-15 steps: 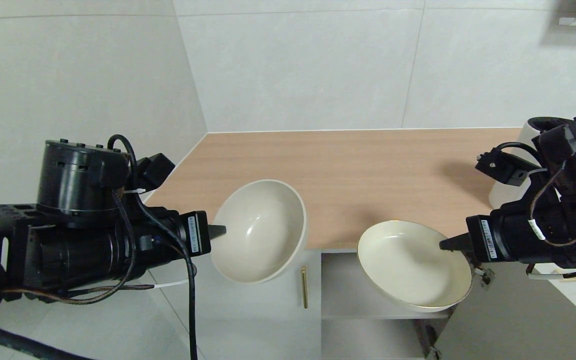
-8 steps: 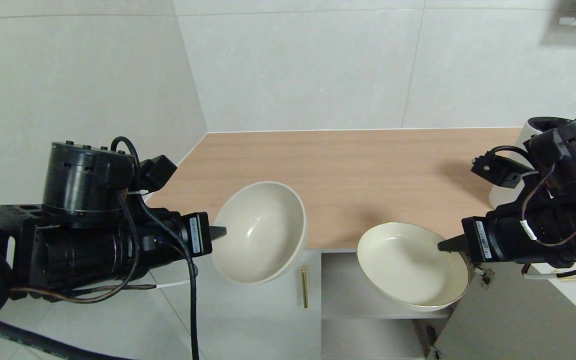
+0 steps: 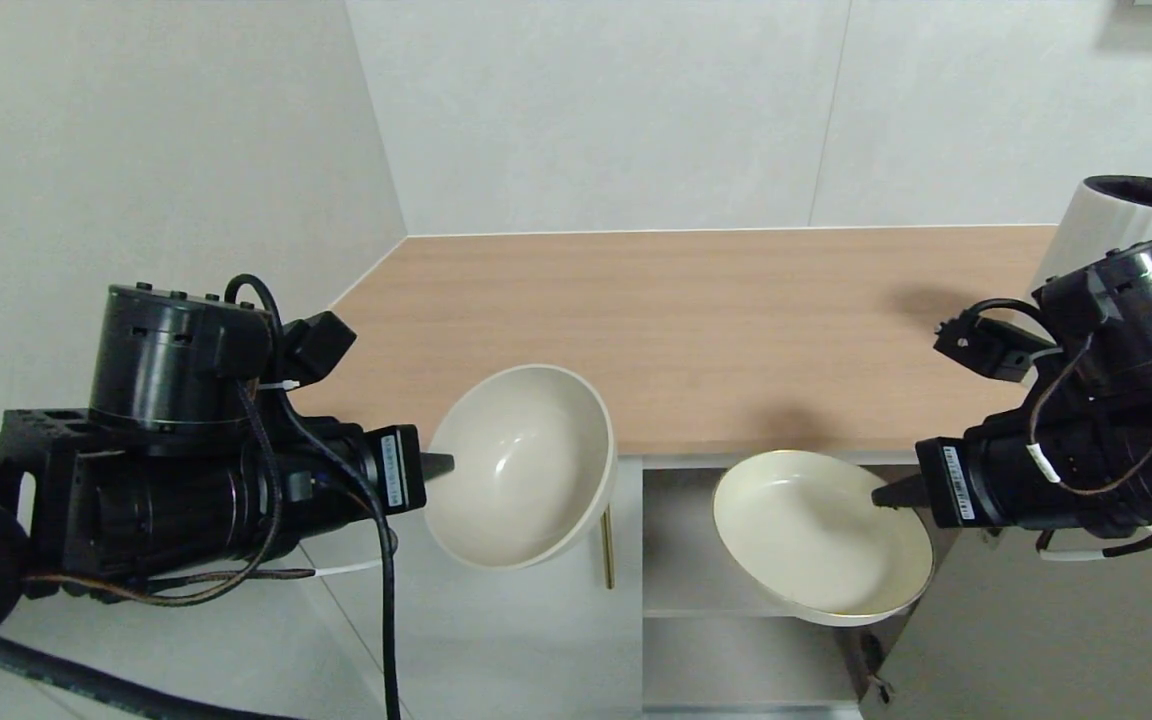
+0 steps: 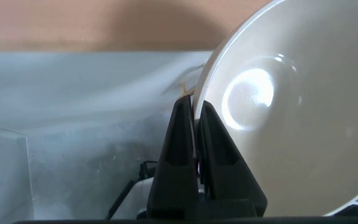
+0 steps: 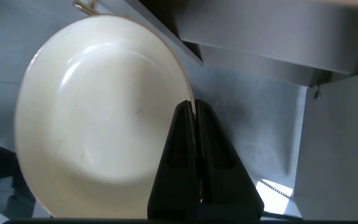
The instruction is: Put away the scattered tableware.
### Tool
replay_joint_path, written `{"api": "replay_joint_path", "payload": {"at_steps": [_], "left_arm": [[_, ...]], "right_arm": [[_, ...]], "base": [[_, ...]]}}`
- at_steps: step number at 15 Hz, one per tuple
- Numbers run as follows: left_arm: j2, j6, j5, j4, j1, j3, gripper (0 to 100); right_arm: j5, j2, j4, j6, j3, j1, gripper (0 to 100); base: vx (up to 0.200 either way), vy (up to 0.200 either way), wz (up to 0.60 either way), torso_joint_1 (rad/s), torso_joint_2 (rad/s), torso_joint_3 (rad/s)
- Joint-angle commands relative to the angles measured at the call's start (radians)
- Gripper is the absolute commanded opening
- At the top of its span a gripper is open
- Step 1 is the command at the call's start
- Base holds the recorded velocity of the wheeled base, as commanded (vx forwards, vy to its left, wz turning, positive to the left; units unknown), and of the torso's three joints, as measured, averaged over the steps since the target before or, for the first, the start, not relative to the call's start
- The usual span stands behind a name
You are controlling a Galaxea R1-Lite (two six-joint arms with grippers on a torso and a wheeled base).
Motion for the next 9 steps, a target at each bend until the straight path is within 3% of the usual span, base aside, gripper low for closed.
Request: {"api": "replay_joint_path", "payload": {"at_steps": [1,9], "left_arm": [[0.003,0.000,0.000,0.000,0.000,0.000,0],[0.003,0.000,0.000,0.000,0.000,0.000,0]], "right_arm": [[0.001,0.005,0.000,0.000,0.000,0.001,0],[0.001,0.017,0.000,0.000,0.000,0.001,0]], "base": [[0.000,0.000,0.00,-0.198,0.50,0.286],[0.000,0.000,0.00,-0.176,0.47,0.285]]}}
